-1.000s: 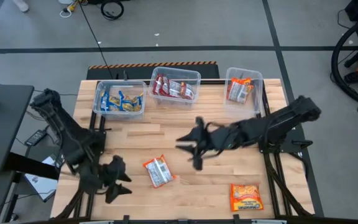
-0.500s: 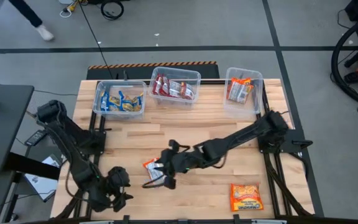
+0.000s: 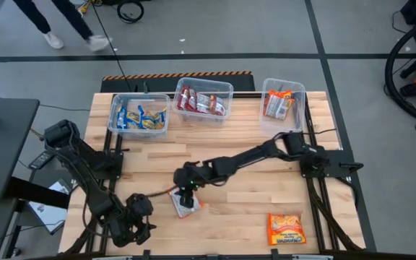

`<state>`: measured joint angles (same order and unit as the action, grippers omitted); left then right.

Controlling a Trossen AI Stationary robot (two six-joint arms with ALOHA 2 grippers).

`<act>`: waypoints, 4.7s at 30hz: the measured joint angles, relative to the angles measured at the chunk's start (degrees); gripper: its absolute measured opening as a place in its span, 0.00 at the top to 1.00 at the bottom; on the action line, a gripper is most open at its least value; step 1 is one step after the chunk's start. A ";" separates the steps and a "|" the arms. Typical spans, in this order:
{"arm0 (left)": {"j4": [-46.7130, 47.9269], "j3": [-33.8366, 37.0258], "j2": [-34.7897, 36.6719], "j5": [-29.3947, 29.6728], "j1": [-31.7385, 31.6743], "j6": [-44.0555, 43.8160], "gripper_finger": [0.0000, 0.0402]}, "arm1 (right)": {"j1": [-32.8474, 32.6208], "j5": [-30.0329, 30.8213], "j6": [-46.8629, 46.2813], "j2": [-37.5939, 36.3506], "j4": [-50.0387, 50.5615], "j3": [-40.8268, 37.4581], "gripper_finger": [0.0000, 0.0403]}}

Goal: Sort Maruchan noodles
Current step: Put the left orange noodle pack into the right transparent bin, then put the right orange noodle pack into the right transparent bin

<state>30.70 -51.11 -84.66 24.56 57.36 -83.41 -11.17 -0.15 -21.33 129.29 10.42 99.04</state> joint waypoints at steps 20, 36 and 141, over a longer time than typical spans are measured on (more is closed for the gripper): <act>0.00 0.00 0.00 -7.20 -8.83 0.65 0.33 | 8.16 -19.69 3.46 3.78 -0.60 -2.30 0.60; 0.18 -0.04 0.00 -8.33 -9.09 2.36 0.33 | 5.39 -17.09 7.27 3.33 -0.26 -6.51 0.68; -41.62 0.00 9.96 -20.94 -57.13 47.01 0.33 | 66.12 7.54 26.01 -73.67 12.63 -62.85 0.78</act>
<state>-10.92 -51.11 -74.71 3.61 0.23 -36.40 54.95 7.39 4.69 55.63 23.05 36.20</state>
